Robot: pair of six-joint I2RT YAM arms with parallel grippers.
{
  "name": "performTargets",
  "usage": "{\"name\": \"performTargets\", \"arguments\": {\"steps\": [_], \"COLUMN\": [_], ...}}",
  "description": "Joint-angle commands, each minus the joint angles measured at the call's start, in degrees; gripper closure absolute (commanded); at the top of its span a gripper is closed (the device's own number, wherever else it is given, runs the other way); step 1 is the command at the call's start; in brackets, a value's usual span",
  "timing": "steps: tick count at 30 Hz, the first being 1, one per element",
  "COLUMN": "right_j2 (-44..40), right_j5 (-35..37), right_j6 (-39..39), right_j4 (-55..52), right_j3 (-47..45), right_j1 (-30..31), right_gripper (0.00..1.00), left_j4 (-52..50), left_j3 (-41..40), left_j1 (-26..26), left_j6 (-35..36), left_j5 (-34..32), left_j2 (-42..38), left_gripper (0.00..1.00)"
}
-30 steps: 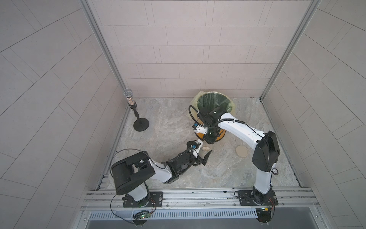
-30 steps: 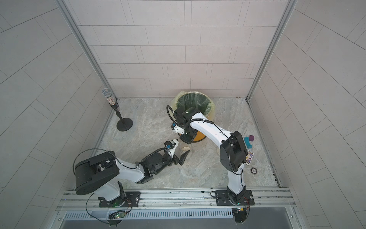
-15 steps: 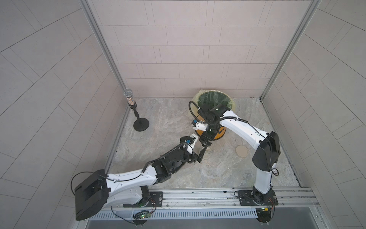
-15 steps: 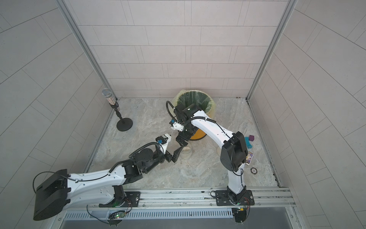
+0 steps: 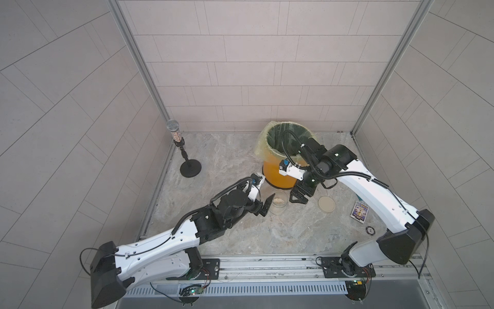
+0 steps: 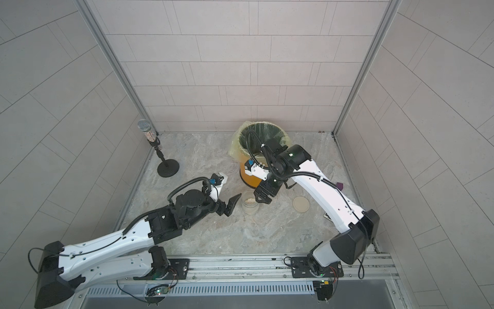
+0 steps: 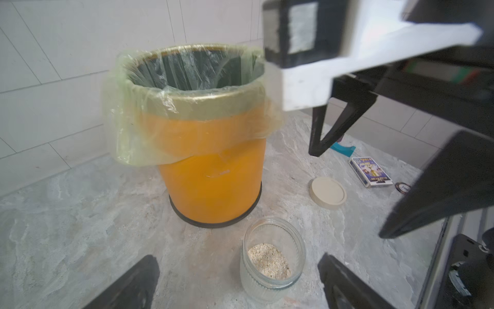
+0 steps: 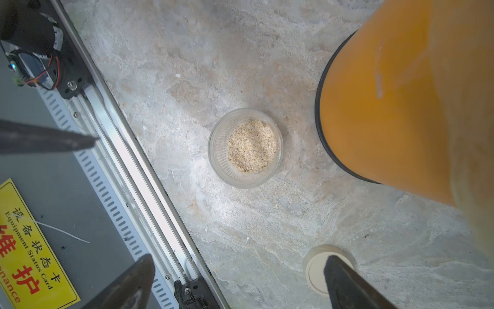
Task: Empty expired oatmeal from jars
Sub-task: Pick up the jar from the center of the board.
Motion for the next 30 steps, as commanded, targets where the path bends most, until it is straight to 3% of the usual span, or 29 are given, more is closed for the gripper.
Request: {"name": "performTargets", "arguments": {"steps": [1,9,18,30], "right_j2": [-7.4,-28.3,-27.2,-25.2], "right_j5": [0.4,4.7,1.9,1.4], "right_j6": [-1.7,0.1,0.1,-2.6], "right_j4": [4.9,23.4,26.6,25.4], "right_j3": [-8.5,-30.9,-36.4,-34.7], "right_j1": [-0.4,-0.4,-1.6,-2.8], "right_gripper": [0.0,0.01,0.01,0.0], "left_j4": [-9.6,-19.4,-21.4,-23.8], "left_j3": [5.0,15.9,21.5,23.0], "left_j1": [1.6,5.6,8.2,8.9], "left_j6": [-1.5,-5.1,-10.1,-11.5], "left_j5": [3.9,8.6,12.5,16.3], "left_j2": [4.8,18.0,27.2,31.9], "left_gripper": [0.02,0.09,0.4,0.49]}}
